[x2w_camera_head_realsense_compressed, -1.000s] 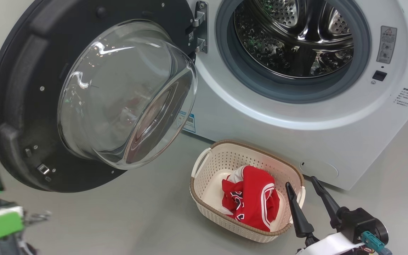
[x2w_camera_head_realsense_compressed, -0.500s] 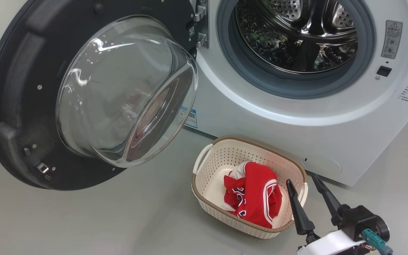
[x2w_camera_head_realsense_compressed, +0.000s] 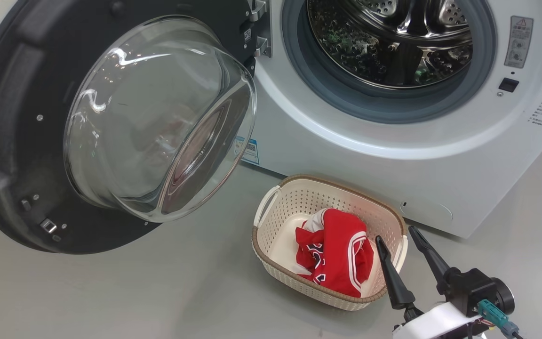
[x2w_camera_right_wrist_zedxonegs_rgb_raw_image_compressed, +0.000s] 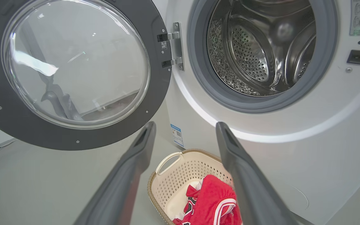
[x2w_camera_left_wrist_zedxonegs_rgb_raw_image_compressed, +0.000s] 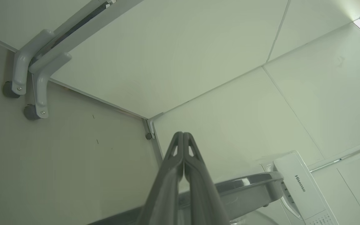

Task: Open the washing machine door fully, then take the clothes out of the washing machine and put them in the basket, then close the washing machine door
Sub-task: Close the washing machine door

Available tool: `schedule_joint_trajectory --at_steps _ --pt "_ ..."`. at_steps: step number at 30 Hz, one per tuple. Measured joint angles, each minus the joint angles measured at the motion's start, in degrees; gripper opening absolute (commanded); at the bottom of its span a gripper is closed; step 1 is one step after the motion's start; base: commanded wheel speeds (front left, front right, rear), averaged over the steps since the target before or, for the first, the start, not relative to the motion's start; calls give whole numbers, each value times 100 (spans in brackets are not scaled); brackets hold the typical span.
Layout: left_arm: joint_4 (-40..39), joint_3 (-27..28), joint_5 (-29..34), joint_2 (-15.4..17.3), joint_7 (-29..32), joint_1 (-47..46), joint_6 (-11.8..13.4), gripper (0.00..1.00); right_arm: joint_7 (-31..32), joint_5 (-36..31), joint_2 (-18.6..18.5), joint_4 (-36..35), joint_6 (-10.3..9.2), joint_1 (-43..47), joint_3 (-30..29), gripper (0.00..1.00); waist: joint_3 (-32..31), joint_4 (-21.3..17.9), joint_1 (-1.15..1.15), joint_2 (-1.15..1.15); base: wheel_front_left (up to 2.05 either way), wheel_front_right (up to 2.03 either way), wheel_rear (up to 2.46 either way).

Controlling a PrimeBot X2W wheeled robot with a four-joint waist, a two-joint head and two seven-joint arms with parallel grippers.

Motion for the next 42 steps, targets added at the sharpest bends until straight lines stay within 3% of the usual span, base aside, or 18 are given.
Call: schedule_joint_trajectory --at_steps 13,22,29,38,42 --pt "1016 -283 -253 38 624 -52 51 0 2 -32 -65 -1 49 -129 26 100 193 -206 0 0 0 0 0" --pt "1344 -489 -302 25 945 -175 -80 0 18 -32 -108 -2 49 -153 5 100 291 -265 0 0 0 0 0" --pt "1537 -510 -367 46 1170 -251 -307 0 19 -32 -162 -10 51 -235 -16 100 349 -260 0 0 0 0 0" --pt "1642 -413 -983 -38 1610 -258 -724 0 19 -32 -172 -5 60 -236 -24 100 365 -230 0 0 0 0 0" --pt "1659 -414 -1080 -47 1860 -252 -797 0 19 -32 -174 -5 60 -237 -25 100 356 -214 0 0 0 0 0"
